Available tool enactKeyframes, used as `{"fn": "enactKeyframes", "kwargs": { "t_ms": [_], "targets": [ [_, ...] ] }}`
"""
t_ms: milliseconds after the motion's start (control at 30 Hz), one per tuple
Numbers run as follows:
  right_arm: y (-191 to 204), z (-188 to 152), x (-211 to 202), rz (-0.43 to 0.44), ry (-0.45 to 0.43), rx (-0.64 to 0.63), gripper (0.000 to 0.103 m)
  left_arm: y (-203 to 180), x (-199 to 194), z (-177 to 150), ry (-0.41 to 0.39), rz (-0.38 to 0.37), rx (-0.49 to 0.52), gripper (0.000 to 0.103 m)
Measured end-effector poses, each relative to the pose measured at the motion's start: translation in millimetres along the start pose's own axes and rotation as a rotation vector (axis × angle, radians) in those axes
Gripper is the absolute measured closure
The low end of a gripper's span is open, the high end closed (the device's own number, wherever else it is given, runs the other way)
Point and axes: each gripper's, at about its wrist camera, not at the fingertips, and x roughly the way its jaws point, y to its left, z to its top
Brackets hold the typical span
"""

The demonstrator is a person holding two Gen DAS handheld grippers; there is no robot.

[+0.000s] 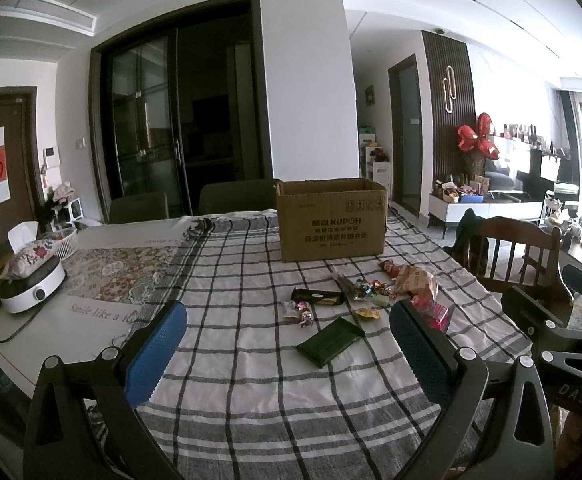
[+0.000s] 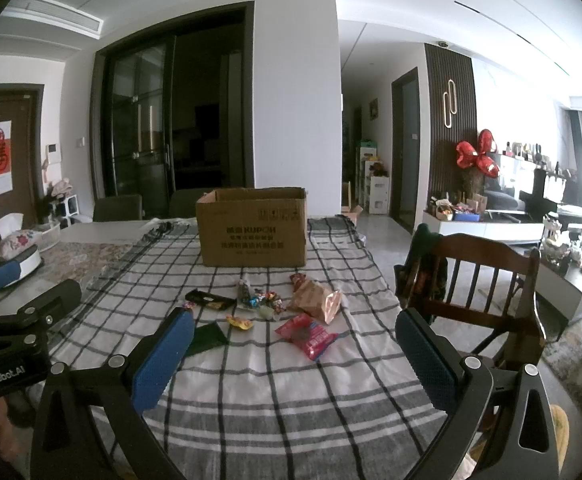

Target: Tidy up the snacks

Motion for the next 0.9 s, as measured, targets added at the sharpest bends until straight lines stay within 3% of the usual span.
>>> {"fn": "enactKeyframes", "kwargs": {
  "t_ms": [900],
  "targets": [
    [0.1, 0.1, -1.3, 0.002, 0.003, 0.004, 0.001, 0.0, -1.0, -0.1, 0.001, 0.001, 0.002, 0.000]
  ]
}}
